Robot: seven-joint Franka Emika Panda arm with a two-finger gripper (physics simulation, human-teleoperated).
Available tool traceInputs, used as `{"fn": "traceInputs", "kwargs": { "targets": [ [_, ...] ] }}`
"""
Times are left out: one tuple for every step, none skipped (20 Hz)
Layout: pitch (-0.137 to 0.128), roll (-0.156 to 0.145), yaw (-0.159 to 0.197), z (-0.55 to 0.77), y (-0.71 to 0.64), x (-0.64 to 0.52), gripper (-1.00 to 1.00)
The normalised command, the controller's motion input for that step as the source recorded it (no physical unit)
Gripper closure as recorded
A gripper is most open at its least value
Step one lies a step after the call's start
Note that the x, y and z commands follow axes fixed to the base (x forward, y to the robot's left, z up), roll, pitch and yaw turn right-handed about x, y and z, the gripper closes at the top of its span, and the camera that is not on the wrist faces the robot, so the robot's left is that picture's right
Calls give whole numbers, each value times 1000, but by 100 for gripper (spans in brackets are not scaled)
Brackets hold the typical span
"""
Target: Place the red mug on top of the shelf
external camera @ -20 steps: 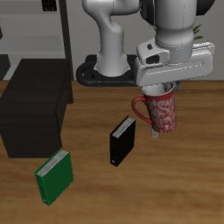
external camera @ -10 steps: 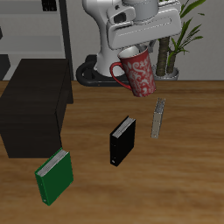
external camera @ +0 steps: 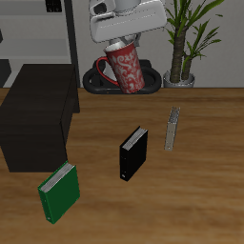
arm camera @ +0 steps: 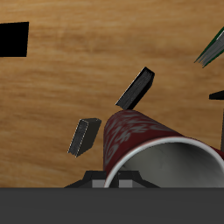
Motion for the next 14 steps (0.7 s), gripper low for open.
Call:
{"fn": "traceInputs", "kwargs": {
  "targets": [
    [-39,-72,-3,23,-661,-154,100],
    [21,-21,-39,-35,-616,-177,100],
    [9,-53,-9,10,-762,-152,100],
    [-44,-85,-15,69,-438,-214,100],
    [-26,-40,-30,90,-718,-240,100],
    [-12,-75,-43,115,-695,-279,100],
    [-39,-43,21,82,-650,-237,100],
    [55,-50,-17,-27,-701,-143,100],
    [8,-19,25,161,-1435,-386,100],
    [-74,-84,48,185,-726,-152,100],
    [0,0,0,-10,76,-9,100],
    [117,34,-34,102,-804,-67,100],
    [133,5,26,178,-1252,3,100],
    [4,-58,-4,154,-732,-29,100]
  ]
}}
